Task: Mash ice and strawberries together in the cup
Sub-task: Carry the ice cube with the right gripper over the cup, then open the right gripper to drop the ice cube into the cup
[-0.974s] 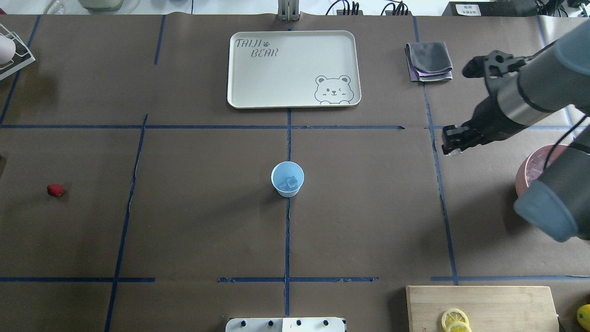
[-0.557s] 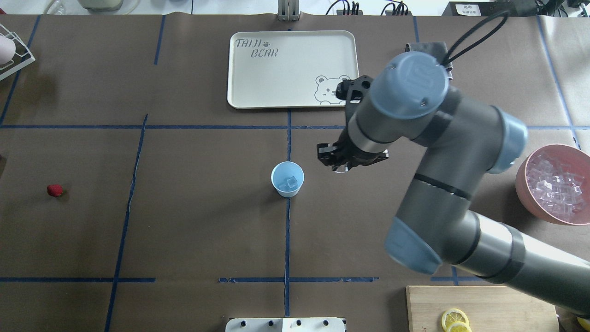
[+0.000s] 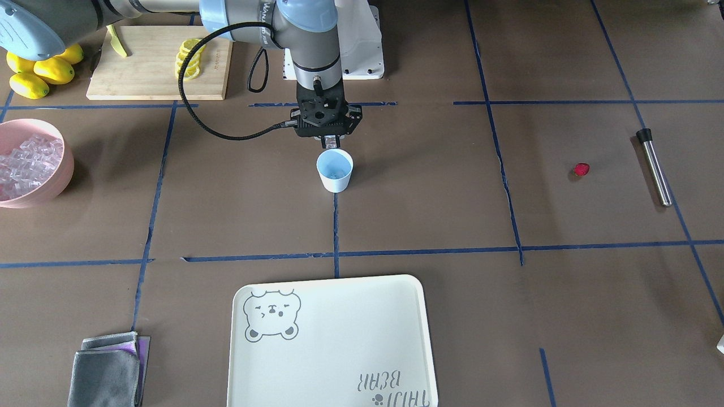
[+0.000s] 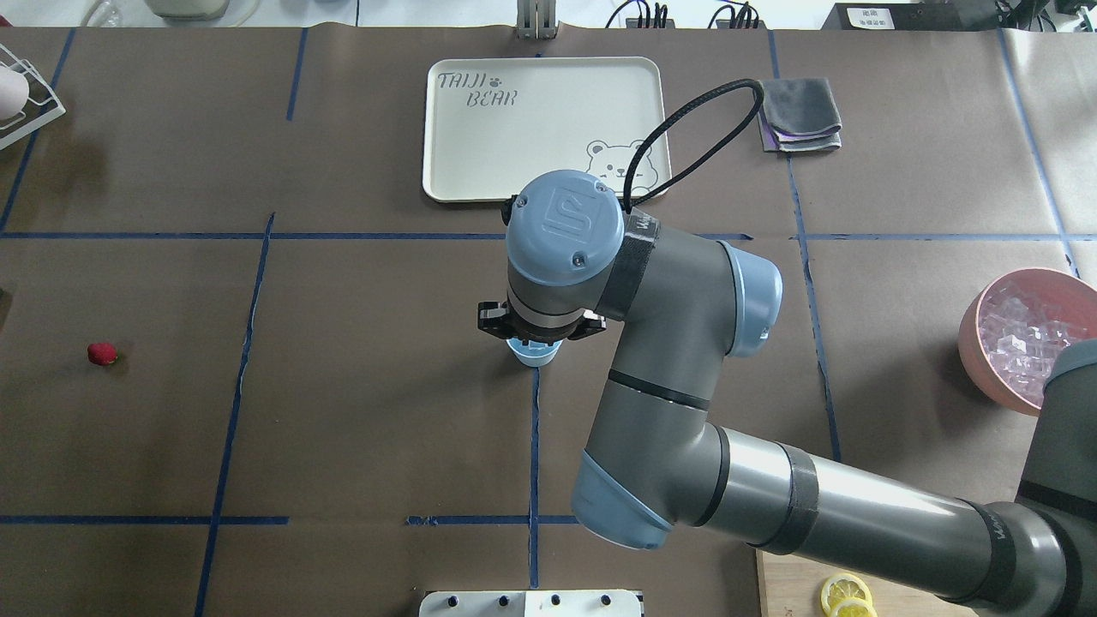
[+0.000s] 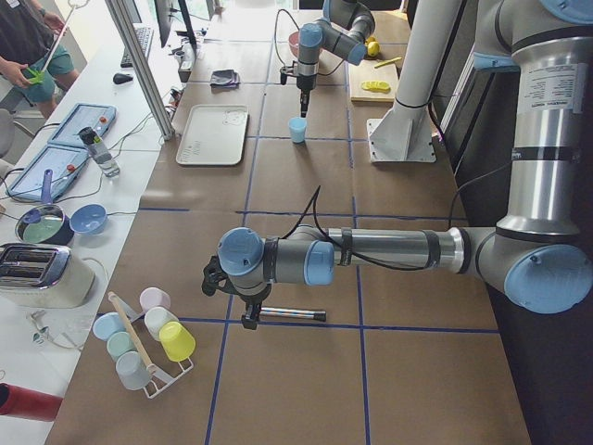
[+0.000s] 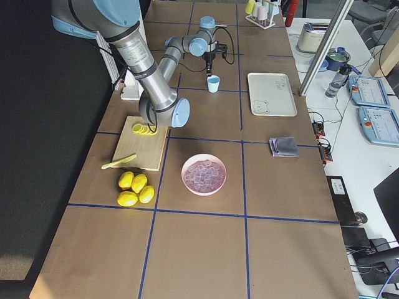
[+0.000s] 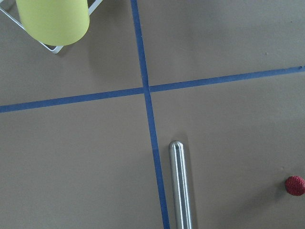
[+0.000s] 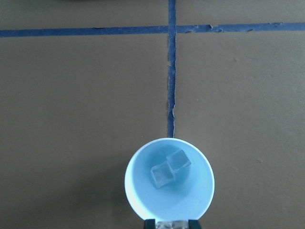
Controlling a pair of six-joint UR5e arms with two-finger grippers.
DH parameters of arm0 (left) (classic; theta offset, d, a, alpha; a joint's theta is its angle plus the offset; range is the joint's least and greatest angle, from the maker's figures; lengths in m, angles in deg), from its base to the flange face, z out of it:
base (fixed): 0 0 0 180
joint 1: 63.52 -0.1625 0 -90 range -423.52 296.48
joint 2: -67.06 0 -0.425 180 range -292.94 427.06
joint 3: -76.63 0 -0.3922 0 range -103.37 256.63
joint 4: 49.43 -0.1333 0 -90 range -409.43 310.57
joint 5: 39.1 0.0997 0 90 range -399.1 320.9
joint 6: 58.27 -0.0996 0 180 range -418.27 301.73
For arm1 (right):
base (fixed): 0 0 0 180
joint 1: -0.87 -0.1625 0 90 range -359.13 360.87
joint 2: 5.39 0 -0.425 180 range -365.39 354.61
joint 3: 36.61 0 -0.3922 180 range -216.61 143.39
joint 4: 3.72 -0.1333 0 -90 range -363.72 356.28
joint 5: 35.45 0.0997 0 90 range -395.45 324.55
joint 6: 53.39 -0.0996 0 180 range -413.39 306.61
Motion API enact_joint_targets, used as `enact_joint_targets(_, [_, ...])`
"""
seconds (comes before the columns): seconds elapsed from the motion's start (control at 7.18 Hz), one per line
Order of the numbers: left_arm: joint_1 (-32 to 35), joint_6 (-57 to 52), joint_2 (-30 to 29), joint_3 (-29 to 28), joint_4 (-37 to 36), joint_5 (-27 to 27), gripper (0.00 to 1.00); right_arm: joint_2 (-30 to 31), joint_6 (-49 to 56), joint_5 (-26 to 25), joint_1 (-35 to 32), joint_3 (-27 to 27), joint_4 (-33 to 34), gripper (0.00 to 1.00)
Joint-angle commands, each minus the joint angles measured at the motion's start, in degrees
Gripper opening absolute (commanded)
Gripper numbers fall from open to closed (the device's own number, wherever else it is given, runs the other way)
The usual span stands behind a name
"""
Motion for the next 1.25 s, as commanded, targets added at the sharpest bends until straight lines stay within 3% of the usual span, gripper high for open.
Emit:
enact_joint_targets(0.0, [-0.01, -0.01, 0.00, -0.05, 0.03, 0.02, 1.00, -0.67, 0.66, -1.49, 0.18, -0.78, -0.02, 0.02])
enact_joint_targets(0.84, [-0.19, -0.01, -0.09, -0.58, 0.03, 0.11, 1.00, -0.84, 0.85, -2.56, 0.10, -2.19, -0.11, 0.04])
enact_joint_targets(0.97, [-0.19, -0.01, -0.09, -0.58, -0.06, 0.03, 1.00, -0.93, 0.76, -2.56, 0.10, -2.19, -0.20, 0.15])
enact_joint_targets(1.11, [-0.19, -0.01, -0.09, -0.58, 0.03, 0.02, 1.00, -0.93, 0.50, -2.56, 0.10, -2.19, -0.72, 0.36])
